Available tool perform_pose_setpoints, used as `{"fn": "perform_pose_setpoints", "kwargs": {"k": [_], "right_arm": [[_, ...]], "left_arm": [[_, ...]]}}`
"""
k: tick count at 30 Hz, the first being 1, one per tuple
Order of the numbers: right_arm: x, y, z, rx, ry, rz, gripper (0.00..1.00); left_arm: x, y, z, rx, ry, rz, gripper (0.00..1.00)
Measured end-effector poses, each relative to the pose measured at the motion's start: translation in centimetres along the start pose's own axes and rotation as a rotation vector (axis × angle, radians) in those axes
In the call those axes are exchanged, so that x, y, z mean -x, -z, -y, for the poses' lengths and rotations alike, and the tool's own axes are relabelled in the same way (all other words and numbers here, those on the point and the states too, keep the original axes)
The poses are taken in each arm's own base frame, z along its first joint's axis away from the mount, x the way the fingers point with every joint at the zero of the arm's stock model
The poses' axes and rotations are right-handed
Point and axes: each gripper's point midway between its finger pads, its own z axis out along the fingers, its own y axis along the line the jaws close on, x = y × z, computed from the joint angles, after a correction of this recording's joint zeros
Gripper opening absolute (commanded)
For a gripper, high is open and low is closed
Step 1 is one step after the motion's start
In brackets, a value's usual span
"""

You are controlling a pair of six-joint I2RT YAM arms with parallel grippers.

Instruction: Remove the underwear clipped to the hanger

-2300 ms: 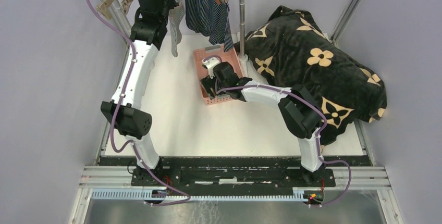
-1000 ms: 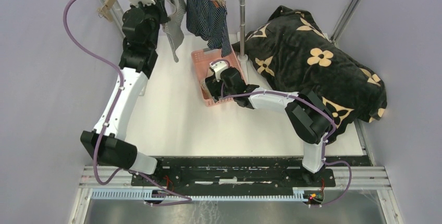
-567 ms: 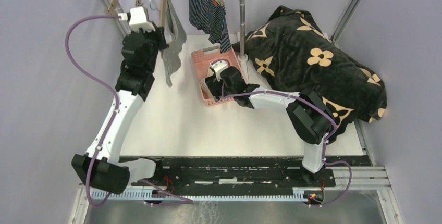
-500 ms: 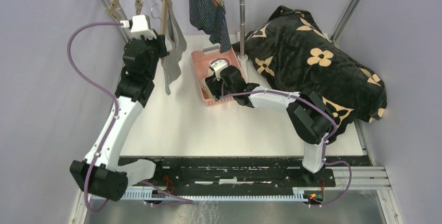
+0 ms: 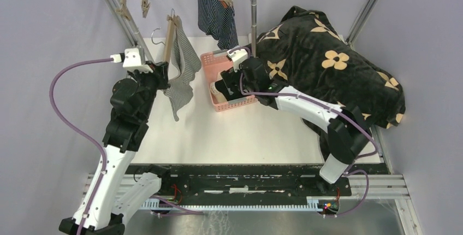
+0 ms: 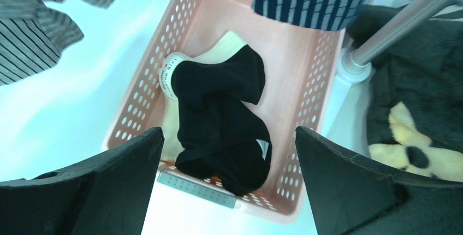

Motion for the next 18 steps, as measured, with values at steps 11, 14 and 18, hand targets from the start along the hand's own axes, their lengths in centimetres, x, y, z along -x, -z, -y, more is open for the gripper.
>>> {"fn": "perform_pose_setpoints", "kwargs": {"k": [11, 14, 18], "right_arm": [[3.5, 8.2, 0.1, 0.209, -0.007, 0.032, 1.00], [4.4, 10.6, 0.5, 0.304, -0.019, 0.080, 1.00], [5.7, 13.7, 0.8, 0.436, -0.033, 0.153, 1.00]], "left_arm": [[-5.2, 4.5, 3.3, -0.212, 0.097, -0.205, 0.03], [-5.5, 5.9, 5.0, -0.314, 0.109, -0.248, 0.03], [-5.9, 7.5, 7.4, -0.472, 0.122, -0.294, 0.03]]}}
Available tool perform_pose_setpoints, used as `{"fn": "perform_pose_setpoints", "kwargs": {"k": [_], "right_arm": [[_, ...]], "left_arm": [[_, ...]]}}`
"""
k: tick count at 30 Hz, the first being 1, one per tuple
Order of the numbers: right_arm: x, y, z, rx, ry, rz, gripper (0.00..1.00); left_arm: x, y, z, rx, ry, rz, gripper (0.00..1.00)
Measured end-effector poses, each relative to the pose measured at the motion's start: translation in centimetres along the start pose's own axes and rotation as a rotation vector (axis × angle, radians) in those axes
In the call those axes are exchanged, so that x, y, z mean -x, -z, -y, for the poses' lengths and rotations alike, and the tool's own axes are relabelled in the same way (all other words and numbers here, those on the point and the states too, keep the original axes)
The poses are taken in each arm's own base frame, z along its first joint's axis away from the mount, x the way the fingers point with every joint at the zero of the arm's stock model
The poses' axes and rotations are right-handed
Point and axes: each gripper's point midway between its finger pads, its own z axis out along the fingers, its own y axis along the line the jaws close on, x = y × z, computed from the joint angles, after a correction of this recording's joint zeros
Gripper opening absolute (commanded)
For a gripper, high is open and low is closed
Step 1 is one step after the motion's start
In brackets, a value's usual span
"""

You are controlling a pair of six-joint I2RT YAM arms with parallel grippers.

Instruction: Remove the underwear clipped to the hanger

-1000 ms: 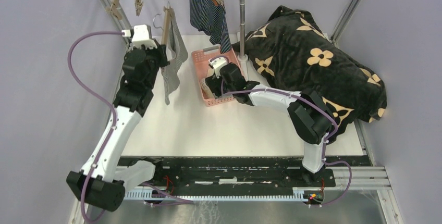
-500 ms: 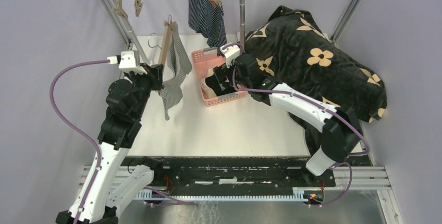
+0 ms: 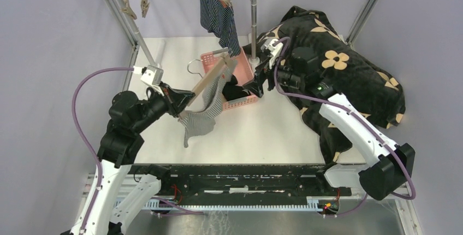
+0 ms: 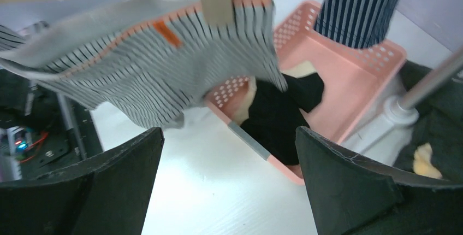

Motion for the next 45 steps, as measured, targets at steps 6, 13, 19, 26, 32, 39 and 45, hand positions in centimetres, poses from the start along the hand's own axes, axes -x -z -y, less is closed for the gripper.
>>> {"fn": "perform_pose_setpoints", "kwargs": {"k": [6, 13, 19, 26, 32, 39, 45], "right_arm": [[1.0, 1.6, -1.4, 0.203, -0.006, 0.052, 0.99], [1.9, 2.3, -0.3, 0.349, -0.060, 0.102, 0.98], [3.3, 2.0, 0.8, 0.419, -0.124, 0.163, 0.96], [4.8, 2.0, 0.2, 0.495, -0.145, 0.209, 0.82], [5.7, 2.4, -0.3, 0.530, -0.137, 0.233, 0.41], [5.7, 3.0, -0.4, 0.565, -0.172, 0.220, 0.01], [5.8, 3.2, -0.6, 0.576, -0.184, 0.218, 0.55]], "left_arm": [[-2.7, -1.7, 2.9, -0.234, 0.013, -0.095, 0.03], [-6.1, -3.5, 2.4, -0.280, 0.064, -0.211, 0.03], [-4.0, -2.9, 4.1, -0.358, 0.028, -0.126, 0.03], [-2.3, -2.4, 5.3, -0.415, 0.004, -0.060, 0.03], [-2.8, -2.7, 5.1, -0.412, 0.034, -0.071, 0.03], [-3.1, -2.6, 5.1, -0.416, 0.039, -0.074, 0.03], [-2.9, -2.4, 5.2, -0.417, 0.035, -0.065, 0.03]]}}
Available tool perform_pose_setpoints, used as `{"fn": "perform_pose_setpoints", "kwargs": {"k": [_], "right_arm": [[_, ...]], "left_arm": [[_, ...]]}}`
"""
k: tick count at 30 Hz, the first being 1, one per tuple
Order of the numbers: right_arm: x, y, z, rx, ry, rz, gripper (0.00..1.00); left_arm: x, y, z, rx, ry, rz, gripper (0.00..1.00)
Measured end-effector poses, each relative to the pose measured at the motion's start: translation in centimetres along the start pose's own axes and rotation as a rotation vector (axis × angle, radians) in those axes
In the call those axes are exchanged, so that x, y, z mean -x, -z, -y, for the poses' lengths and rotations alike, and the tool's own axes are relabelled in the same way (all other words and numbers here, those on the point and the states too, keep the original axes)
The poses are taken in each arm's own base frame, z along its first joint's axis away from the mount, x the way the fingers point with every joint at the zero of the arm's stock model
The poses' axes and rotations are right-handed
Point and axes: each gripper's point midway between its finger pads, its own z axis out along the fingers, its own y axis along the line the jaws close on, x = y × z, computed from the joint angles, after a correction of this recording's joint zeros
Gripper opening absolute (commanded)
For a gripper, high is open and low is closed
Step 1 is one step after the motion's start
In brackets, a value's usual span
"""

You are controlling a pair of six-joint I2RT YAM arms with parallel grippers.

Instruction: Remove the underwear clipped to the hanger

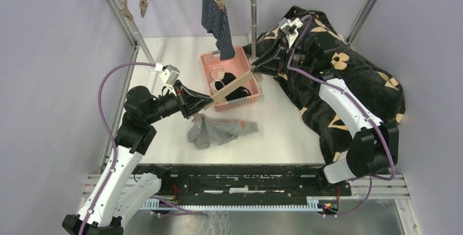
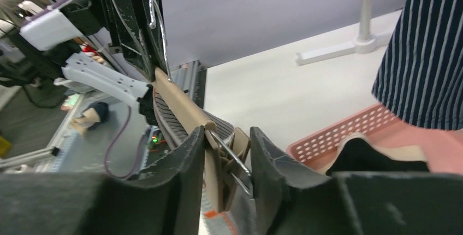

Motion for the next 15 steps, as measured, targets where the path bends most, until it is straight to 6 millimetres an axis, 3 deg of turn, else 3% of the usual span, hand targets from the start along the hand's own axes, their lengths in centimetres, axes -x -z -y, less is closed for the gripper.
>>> {"fn": "perform_pose_setpoints", "kwargs": {"k": [1, 5, 12, 15], "right_arm": [[0.0, -0.1, 0.0, -0.001, 0.008, 0.002, 0.63], [0.3, -0.4, 0.6, -0.031, 0.031, 0.019, 0.76], [-0.1, 0.1, 2.3, -0.172, 0.039, 0.064, 0.78], [-0.6, 0.8, 2.1, -0.235, 0.036, 0.088, 0.79]], "left_arm": [[0.1, -0.1, 0.0, 0.000, -0.003, 0.004, 0.03], [0.7, -0.1, -0.4, 0.024, -0.007, 0.030, 0.03], [1.9, -0.3, -0.6, 0.042, -0.021, 0.079, 0.03], [2.4, -0.4, -0.8, 0.049, -0.028, 0.116, 0.03]]}}
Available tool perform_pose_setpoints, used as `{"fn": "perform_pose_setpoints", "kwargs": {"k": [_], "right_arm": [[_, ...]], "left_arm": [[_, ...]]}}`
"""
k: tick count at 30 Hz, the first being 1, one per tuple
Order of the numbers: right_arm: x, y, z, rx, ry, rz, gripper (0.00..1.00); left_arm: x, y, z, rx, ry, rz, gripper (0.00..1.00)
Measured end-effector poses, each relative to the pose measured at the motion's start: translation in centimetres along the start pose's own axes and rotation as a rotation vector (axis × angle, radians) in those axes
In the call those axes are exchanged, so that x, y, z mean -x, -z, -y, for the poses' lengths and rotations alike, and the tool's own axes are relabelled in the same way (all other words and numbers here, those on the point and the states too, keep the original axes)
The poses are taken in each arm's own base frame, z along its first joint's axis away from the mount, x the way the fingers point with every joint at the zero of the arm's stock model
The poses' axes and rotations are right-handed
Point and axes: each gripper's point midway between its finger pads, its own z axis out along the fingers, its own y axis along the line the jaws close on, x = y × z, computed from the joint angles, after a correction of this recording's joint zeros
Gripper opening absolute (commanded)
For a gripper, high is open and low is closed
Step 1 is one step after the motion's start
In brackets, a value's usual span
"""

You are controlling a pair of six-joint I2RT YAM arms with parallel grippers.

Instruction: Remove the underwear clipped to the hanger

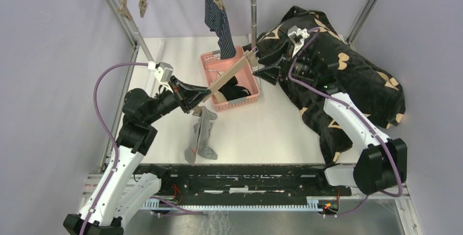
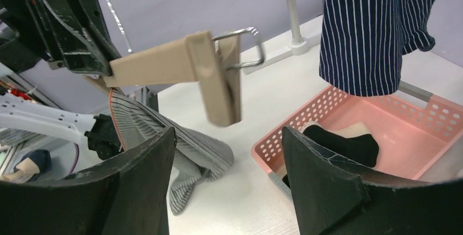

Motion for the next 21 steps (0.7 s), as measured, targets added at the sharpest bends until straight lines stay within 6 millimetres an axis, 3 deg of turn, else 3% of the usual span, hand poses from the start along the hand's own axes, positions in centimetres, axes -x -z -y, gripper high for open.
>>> {"fn": "perform_pose_setpoints", "kwargs": {"k": [9, 15, 21], "right_arm": [[-1.1, 2.1, -1.6, -0.062, -0.017, 0.189, 0.80], [-0.6, 1.0, -1.8, 0.013, -0.072, 0.321, 0.79], [-1.1, -1.1, -3.1, 0.101, -0.106, 0.344, 0.79]], "left_arm": [[-1.0, -1.3, -0.7, -0.053, 0.069, 0.067, 0.03], [-1.7, -2.5, -0.7, -0.133, 0.154, 0.119, 0.03], [-2.6, -4.7, 1.2, -0.246, 0.203, 0.111, 0.03]]}}
